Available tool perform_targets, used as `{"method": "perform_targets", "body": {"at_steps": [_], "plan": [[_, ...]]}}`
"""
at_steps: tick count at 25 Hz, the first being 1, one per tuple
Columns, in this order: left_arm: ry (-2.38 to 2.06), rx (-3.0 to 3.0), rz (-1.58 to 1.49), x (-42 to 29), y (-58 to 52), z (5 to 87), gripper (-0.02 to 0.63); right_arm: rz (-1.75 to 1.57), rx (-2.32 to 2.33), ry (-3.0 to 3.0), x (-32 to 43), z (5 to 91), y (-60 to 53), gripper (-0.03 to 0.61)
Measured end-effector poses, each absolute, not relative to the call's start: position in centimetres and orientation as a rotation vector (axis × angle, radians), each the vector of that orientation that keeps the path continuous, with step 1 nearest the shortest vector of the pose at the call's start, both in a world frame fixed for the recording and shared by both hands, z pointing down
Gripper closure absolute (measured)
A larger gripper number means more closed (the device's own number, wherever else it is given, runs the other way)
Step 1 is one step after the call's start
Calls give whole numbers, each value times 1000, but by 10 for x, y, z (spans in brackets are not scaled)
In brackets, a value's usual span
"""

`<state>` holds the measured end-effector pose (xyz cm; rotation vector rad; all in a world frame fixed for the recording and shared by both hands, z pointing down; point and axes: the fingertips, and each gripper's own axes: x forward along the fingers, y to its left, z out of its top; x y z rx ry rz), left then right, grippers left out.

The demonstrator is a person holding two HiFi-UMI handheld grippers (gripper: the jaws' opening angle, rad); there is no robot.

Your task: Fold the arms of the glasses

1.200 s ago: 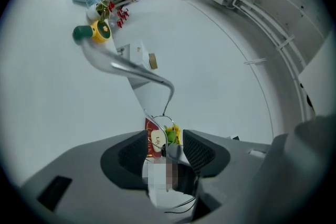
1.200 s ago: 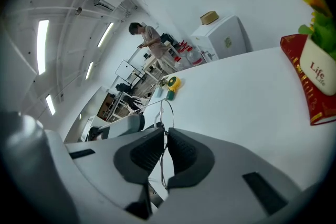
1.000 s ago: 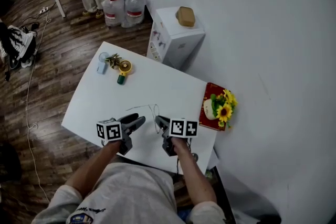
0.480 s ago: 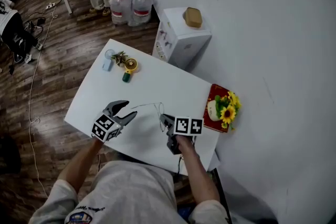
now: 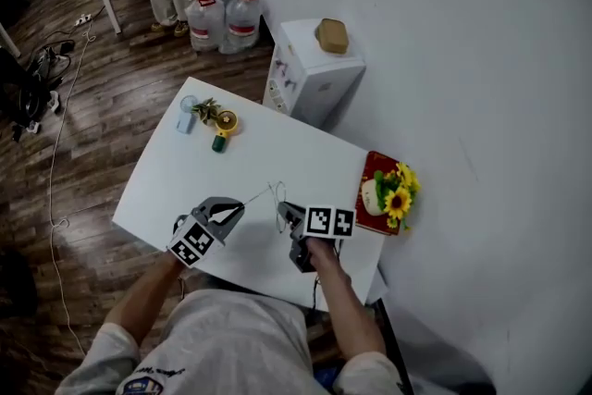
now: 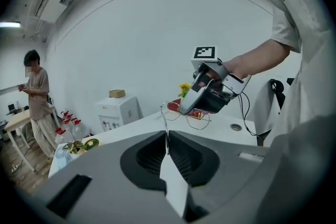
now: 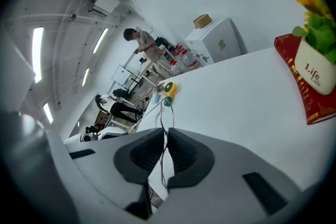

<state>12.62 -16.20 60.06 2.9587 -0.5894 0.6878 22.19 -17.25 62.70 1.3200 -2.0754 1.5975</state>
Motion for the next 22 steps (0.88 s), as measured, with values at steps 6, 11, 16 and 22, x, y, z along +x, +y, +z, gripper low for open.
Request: {"method": "perform_targets", "body": {"at_steps": [6, 11, 16, 22], "plan": [[-488, 2949, 650, 151, -134, 603, 595, 1612, 1316, -2094, 214, 624, -175, 551], [-365, 2929, 682, 173, -118, 611, 589, 1624, 1311, -2101, 215, 619, -175, 552], [-188, 2912, 729, 184, -94, 619, 539, 1606, 1294, -2099, 212, 621, -168, 554], [-241, 2868, 676, 162, -100, 623, 468, 1591, 1305, -2099, 213, 628, -166, 554]]}}
